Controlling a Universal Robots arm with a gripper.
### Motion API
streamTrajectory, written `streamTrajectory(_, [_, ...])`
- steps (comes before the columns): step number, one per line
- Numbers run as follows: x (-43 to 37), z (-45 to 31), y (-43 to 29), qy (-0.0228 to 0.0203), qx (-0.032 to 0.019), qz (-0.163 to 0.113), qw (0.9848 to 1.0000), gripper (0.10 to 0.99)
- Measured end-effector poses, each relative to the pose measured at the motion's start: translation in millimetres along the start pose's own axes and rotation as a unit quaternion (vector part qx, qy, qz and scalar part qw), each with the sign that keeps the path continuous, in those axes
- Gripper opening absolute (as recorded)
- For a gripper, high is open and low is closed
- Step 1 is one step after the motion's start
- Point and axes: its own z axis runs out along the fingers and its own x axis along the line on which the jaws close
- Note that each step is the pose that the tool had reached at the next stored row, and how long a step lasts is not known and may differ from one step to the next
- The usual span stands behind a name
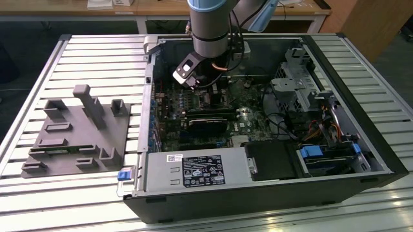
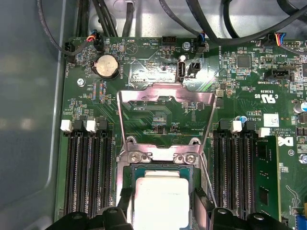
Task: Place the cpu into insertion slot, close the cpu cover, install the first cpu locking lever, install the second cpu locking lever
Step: 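Place the cpu into insertion slot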
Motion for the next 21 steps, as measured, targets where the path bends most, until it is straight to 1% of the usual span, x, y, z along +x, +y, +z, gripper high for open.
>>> streamTrajectory(4, [0.0,-0.2,0.0,-0.0001,0.0000,0.000,1.0000,0.612])
streamTrajectory(6, [0.0,-1.6,0.2,-0.0001,0.0000,0.000,1.0000,0.612])
streamTrajectory(15, [0.6,-19.0,2.0,0.0000,-0.0003,0.000,1.0000,0.612])
streamTrajectory(20, [0.6,-19.3,2.1,0.0001,-0.0003,0.000,1.0000,0.612])
streamTrajectory(21, [0.6,-19.3,2.2,0.0001,0.0007,0.000,1.0000,0.612])
